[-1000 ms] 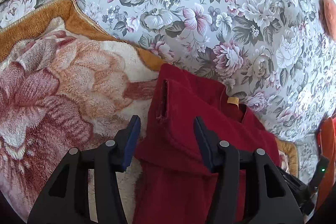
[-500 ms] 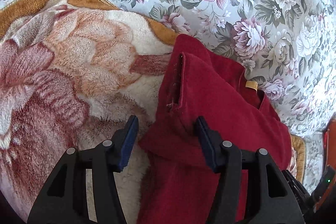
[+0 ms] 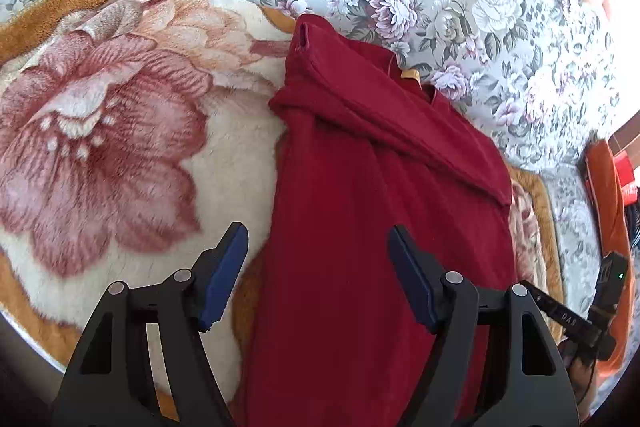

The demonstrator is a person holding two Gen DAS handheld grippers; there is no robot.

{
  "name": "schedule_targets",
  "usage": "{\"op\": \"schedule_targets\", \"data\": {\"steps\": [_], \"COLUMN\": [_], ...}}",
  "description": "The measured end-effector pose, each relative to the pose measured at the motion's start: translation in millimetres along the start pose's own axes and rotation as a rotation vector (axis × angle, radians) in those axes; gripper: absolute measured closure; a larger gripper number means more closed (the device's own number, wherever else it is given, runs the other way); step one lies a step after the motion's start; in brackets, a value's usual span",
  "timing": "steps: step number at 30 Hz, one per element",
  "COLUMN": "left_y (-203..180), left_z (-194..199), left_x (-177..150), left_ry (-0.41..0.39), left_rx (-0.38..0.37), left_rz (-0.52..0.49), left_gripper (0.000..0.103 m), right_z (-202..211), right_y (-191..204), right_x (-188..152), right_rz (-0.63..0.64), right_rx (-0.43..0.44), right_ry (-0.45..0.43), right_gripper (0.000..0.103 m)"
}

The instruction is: Fold small clothes

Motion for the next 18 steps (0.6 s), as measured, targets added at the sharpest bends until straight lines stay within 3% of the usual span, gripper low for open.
{"op": "schedule_targets", "data": {"steps": [4,6,9,10,12,15,18], "left_y": [18,26,22,22,21,23,23], "left_z": [1,-5,-1,-2,-2,-3,-3], "left_x": [-34,-46,-50,-52,-54,-57,-58], "left_ry": [0.043,0.068,0.041,0.048,0.047,0.030,0.028], "left_rx": [0.035,0.042,0.068,0.077,0.084,0.082,0.099], "left_rz": [0.006,0.025,-0.030,-0.045,-0.065,-0.078,-0.099], "left_gripper": [0.030,0.030,0.030,0.030,0.030,0.030,0.030], "right_z": [-3,-11,-23,-24,-20,-7,-18], "right_y": [-7,-6,-4,-2,1,-11,-32], "right_x": [-18,-15,-1,2,6,10,6], "right_rz": [-0.029,-0.041,-0.066,-0.055,-0.026,-0.006,-0.039], "right_rx": [0.022,0.034,0.062,0.063,0.041,-0.059,-0.144], "right_ry": [0.008,-0.005,-0.047,-0.062,-0.084,-0.141,-0.099], "right_gripper": [0.074,0.074,0.074,0.079,0.096,0.096,0.103]}}
Point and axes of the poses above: each gripper's, at about its wrist camera, not at the fingertips, and z roughly against the way its jaws point, y to its left, x to its top, the point moved 9 cm from there along -z, roughly the way its jaws point, and after that the axes turned 5 degrees about -x, right-handed, at the moved point
